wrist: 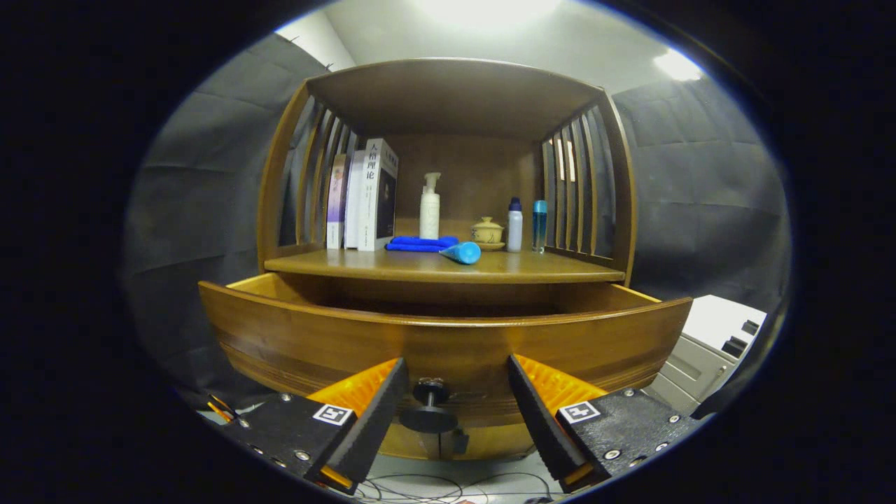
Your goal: Pull open the drawer, take out the items inside it, and place them on the countertop above the cabinet.
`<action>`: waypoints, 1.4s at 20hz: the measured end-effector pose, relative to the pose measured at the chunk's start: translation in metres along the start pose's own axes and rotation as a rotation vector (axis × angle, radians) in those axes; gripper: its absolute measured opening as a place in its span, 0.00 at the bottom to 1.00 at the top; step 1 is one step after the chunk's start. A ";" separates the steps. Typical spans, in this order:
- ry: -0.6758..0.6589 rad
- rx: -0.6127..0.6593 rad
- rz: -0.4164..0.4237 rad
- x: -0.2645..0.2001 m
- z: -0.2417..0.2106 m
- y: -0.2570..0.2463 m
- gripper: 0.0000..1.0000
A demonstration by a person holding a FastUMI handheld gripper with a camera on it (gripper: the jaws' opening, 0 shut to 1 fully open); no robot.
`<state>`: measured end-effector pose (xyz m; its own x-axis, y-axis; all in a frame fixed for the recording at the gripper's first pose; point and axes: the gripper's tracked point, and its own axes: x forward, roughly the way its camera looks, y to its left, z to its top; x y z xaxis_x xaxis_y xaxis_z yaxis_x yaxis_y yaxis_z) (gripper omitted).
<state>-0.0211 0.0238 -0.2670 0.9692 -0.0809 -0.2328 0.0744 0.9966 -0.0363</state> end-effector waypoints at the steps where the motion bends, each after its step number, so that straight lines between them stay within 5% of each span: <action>1: -0.001 -0.017 -0.003 -0.002 0.011 0.000 0.92; 19: -0.007 -0.133 0.003 0.093 0.027 0.002 0.92; 28: -0.013 -0.168 0.090 0.047 0.051 -0.009 0.95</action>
<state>0.0360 0.0117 -0.2285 0.9732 0.0097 -0.2296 -0.0519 0.9826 -0.1783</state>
